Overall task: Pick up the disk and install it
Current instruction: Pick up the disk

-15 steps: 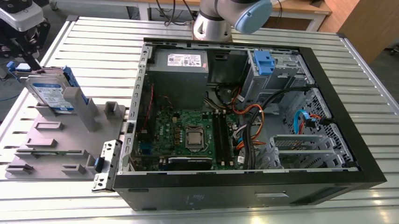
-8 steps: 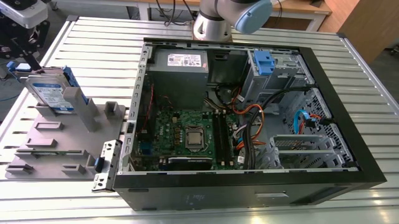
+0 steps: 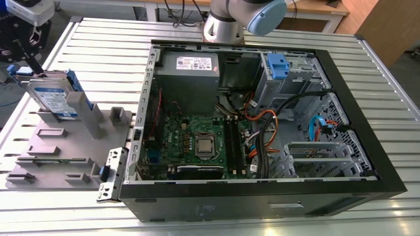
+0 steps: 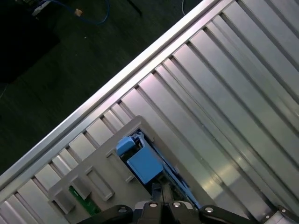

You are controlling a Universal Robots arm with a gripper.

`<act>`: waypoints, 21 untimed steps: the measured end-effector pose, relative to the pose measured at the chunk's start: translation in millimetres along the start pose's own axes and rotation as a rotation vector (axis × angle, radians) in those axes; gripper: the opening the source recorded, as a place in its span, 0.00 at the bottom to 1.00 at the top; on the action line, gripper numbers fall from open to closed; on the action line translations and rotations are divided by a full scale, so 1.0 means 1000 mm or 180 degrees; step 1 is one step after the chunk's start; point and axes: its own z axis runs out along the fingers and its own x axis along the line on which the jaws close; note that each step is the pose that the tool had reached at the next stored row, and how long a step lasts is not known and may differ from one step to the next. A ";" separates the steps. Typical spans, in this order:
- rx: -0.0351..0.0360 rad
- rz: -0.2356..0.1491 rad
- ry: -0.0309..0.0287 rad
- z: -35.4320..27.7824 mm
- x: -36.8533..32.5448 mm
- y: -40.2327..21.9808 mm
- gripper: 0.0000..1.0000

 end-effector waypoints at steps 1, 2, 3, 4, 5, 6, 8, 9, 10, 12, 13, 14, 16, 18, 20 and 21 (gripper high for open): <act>-0.0001 -0.0052 0.0001 0.0000 0.0000 0.0000 0.11; -0.0002 -0.0107 0.0002 0.0000 0.0000 0.0000 0.11; -0.0002 -0.0160 0.0002 0.0000 0.0000 0.0000 0.11; -0.0003 -0.0212 0.0003 0.0001 0.0000 0.0000 0.11; -0.0004 -0.0264 0.0004 0.0001 0.0000 0.0000 0.11; -0.0004 -0.0314 0.0004 0.0001 0.0000 0.0000 0.11; -0.0006 -0.0415 0.0006 0.0001 0.0000 0.0000 0.11; -0.0007 -0.0468 0.0006 0.0001 0.0000 0.0000 0.11; -0.0007 -0.0518 0.0007 0.0002 0.0000 0.0000 0.11; -0.0009 -0.0619 0.0008 0.0002 0.0000 0.0000 0.11; -0.0010 -0.0669 0.0009 0.0002 0.0000 0.0000 0.11; -0.0010 -0.0720 0.0009 0.0003 0.0000 0.0000 0.11; -0.0012 -0.0825 0.0011 0.0003 0.0000 0.0000 0.11; -0.0013 -0.0926 0.0012 0.0003 0.0000 0.0000 0.11; -0.0015 -0.1027 0.0013 0.0004 0.0000 0.0000 0.11; -0.0015 -0.1076 0.0014 0.0004 0.0000 0.0000 0.11</act>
